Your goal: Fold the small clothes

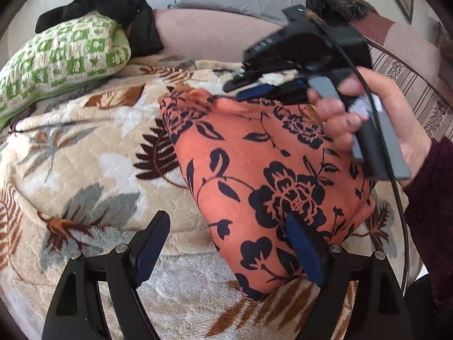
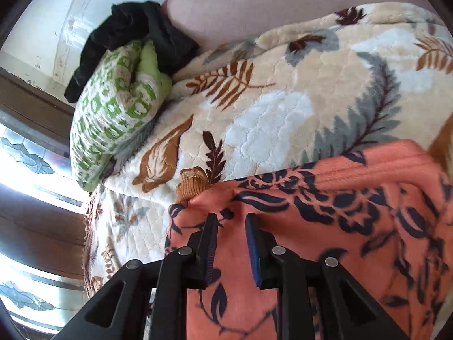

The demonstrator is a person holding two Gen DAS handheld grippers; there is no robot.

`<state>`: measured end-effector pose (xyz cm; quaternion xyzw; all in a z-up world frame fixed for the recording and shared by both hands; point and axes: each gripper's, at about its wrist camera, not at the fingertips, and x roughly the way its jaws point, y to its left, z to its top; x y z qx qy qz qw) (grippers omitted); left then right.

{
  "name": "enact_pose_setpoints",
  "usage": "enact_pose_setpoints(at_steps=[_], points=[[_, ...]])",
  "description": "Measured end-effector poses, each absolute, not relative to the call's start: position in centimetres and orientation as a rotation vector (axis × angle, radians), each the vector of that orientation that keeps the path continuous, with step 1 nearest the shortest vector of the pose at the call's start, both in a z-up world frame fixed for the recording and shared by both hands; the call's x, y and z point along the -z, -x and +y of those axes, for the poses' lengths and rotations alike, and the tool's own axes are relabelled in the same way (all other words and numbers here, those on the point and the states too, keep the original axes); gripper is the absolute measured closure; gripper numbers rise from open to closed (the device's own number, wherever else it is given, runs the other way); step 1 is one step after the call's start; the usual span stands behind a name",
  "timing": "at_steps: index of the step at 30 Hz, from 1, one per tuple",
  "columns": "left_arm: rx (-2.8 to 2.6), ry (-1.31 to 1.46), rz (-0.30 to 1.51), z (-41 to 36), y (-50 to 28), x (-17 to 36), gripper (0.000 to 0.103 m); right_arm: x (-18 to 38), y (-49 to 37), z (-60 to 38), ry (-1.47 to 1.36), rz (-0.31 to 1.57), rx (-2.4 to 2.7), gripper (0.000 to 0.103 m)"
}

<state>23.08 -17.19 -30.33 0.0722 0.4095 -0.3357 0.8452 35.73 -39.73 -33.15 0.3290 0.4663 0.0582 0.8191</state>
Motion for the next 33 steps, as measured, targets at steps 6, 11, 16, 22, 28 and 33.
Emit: enact_pose_setpoints(at_steps=[6, 11, 16, 22, 28, 33], points=[[0.628, -0.066, 0.834, -14.9, -24.8, 28.9, 0.018, 28.8, -25.5, -44.5, -0.681, 0.881, -0.001, 0.078], [0.546, -0.182, 0.934, -16.3, -25.2, 32.0, 0.018, 33.1, -18.7, -44.3, -0.765, 0.976, 0.044, 0.078], [0.536, -0.188, 0.923, -15.8, -24.7, 31.3, 0.018, 33.8, -16.8, -42.7, -0.684, 1.03, 0.058, 0.079], [0.523, -0.264, 0.874, -16.5, -23.9, 31.4, 0.018, 31.0, -19.3, -43.4, -0.672, 0.969, 0.052, 0.079], [0.535, -0.302, 0.861, -16.8, -23.8, 31.9, 0.018, 30.8, -26.4, -45.4, -0.676, 0.919, 0.159, 0.079], [0.56, -0.305, 0.862, -16.7, -24.0, 32.1, 0.018, 36.0, -31.4, -47.3, -0.695, 0.977, 0.242, 0.08]])
